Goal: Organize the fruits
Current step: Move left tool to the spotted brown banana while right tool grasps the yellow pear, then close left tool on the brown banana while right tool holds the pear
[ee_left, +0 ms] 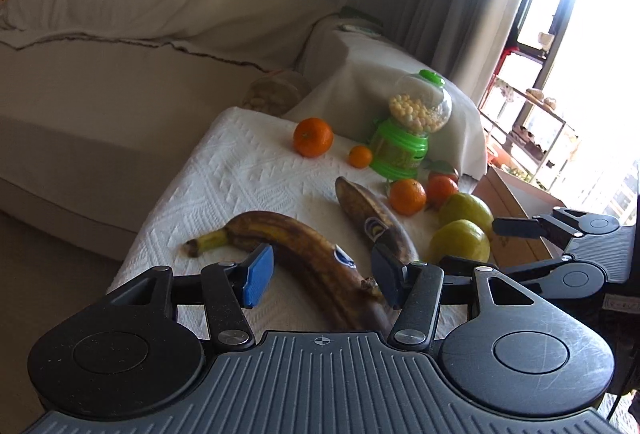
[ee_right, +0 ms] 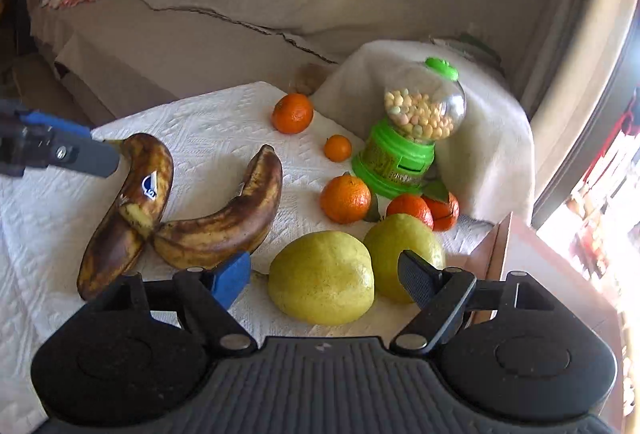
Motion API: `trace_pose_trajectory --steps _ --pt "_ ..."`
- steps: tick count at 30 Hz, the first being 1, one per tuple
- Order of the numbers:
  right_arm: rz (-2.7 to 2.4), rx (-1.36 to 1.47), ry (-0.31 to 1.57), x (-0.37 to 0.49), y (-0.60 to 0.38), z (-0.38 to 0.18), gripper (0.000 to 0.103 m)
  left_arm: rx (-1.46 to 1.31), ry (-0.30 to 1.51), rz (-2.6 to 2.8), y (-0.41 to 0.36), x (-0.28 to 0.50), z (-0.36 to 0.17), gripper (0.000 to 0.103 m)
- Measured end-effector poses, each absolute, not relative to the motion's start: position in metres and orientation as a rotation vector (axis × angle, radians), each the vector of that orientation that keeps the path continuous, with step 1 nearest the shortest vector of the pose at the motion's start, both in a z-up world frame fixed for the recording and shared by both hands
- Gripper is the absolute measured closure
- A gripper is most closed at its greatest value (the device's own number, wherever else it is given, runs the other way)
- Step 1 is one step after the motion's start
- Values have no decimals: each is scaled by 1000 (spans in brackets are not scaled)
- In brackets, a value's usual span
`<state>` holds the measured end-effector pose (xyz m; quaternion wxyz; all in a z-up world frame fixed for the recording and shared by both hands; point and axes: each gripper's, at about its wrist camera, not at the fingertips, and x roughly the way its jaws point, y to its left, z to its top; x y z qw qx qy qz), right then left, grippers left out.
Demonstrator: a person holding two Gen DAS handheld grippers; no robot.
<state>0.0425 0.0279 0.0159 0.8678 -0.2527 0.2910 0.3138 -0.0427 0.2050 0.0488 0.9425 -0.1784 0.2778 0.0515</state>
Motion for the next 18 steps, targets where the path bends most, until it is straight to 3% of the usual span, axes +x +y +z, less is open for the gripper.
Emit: trace_pose_trajectory --steps 2,6,18 --pt "663 -466 676 55 25 12 24 -378 560 98 208 -44 47 44" --pt "662 -393 763 68 21 7 37 -395 542 78 208 -47 49 44" --pt "870 81 1063 14 -37 11 37 -356 538 -22 172 -45 59 44"
